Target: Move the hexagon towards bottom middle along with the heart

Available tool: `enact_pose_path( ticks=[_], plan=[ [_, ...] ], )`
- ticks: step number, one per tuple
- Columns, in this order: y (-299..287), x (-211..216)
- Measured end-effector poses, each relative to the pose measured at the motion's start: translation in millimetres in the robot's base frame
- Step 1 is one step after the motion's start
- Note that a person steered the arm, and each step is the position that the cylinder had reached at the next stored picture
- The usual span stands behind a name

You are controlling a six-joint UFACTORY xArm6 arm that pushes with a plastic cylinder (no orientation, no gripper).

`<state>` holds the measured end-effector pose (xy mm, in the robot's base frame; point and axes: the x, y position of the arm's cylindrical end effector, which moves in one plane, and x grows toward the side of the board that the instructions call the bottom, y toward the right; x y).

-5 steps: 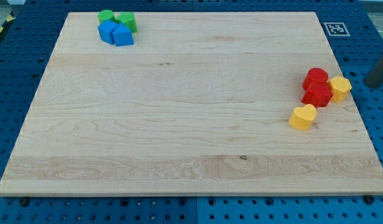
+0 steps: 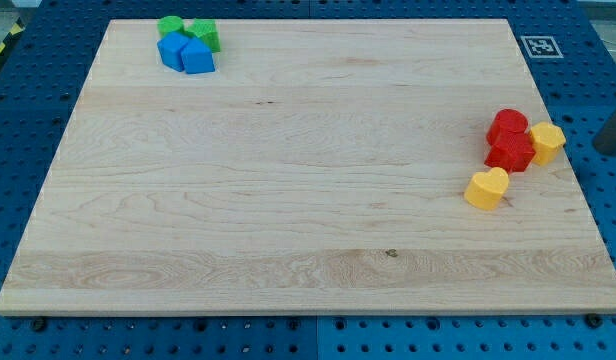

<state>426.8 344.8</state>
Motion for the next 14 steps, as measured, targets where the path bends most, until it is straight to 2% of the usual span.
enact_pose_path(
  ticks=[1, 2, 6, 7, 9, 10, 11, 13, 14],
  plan=[
    [-16, -33],
    [-37, -40],
    [-59, 52],
    [-59, 42],
    [-146, 63],
    [-165, 63],
    [-144, 63],
    [-180, 56],
    [-180, 30]
  ],
)
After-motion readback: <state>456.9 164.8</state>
